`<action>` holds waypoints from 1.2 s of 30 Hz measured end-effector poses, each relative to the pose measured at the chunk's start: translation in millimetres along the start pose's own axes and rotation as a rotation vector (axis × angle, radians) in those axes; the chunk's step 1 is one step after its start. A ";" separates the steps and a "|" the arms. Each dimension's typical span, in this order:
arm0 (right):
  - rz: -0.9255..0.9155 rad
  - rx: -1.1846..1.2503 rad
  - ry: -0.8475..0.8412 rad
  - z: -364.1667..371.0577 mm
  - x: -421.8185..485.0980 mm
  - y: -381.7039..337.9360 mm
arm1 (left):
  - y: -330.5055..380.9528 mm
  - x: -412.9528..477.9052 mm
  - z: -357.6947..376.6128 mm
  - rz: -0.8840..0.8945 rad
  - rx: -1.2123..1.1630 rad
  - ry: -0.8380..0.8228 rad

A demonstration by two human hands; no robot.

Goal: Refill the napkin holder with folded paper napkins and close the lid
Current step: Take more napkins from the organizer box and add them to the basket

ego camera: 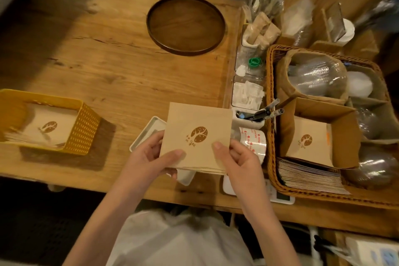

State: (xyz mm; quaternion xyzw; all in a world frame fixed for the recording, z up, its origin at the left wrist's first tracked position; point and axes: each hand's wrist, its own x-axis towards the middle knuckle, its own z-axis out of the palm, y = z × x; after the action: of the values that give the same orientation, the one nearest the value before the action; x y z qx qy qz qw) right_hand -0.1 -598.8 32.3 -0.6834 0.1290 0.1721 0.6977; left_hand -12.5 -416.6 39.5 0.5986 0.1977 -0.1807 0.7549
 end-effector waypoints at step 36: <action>-0.015 -0.062 0.011 279.6 23.8 4.7 | 51.6 -13.7 -289.2 0.295 0.273 0.114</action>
State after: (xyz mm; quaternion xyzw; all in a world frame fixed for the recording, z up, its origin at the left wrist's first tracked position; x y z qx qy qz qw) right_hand 4.1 -318.3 27.3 -0.7065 0.1224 0.1668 0.6767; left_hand -21.7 -122.7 30.2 0.7269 0.1239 -0.0593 0.6728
